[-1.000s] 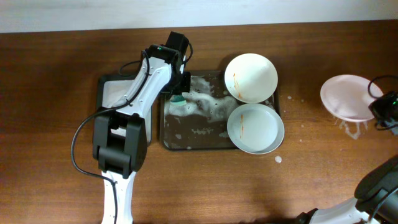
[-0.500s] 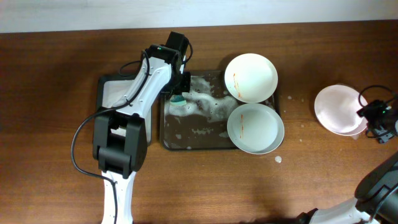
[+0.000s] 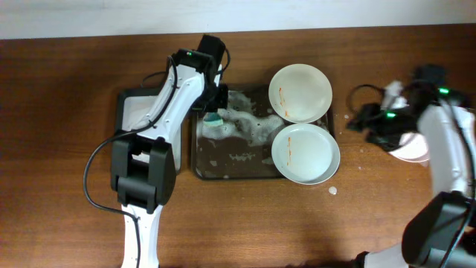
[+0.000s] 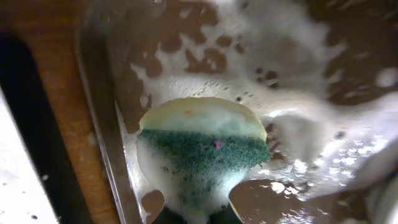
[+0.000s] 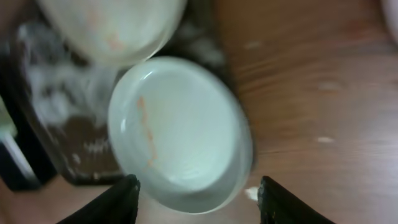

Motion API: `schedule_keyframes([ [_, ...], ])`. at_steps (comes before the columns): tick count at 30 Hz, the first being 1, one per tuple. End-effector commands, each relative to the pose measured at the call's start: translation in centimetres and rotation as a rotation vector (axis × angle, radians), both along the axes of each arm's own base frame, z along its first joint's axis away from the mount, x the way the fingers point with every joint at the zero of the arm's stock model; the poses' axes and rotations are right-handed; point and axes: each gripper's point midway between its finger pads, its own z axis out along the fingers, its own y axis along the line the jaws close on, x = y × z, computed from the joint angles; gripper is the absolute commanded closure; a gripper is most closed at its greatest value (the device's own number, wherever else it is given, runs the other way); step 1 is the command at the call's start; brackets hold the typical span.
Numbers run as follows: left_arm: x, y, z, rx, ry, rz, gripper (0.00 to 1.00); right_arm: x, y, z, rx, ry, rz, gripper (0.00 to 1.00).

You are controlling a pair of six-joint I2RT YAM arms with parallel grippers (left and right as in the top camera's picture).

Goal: Clean dirty plates on tray and stack at the side
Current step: 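Move right gripper back and grip the white plate rim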

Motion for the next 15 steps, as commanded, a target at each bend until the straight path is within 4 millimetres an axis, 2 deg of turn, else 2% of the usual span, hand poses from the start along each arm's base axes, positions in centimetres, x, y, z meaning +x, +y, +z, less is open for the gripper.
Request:
schedule_keyframes([
  [1,1.1,-0.8,3.0,-0.05,-0.058,-0.025,0.99,0.1,3.5,-0.4,-0.107,0.023,0.061,0.38],
  [4,1.1,-0.8,3.0,-0.049,-0.057,-0.025,0.99,-0.2,4.7,-1.4,-0.179,0.074,0.042,0.38],
  [6,1.0,-0.8,2.9,-0.048,-0.052,-0.025,0.99,-0.4,4.6,-1.9,-0.221,0.091,0.039,0.39],
  [11,1.0,-0.7,2.9,-0.047,-0.051,-0.025,0.99,-1.4,1.3,-2.5,-0.387,0.14,0.006,0.42],
  [15,1.0,-0.7,2.9,-0.047,-0.051,-0.025,0.99,-2.5,0.1,-3.8,-0.411,0.183,-0.014,0.5],
])
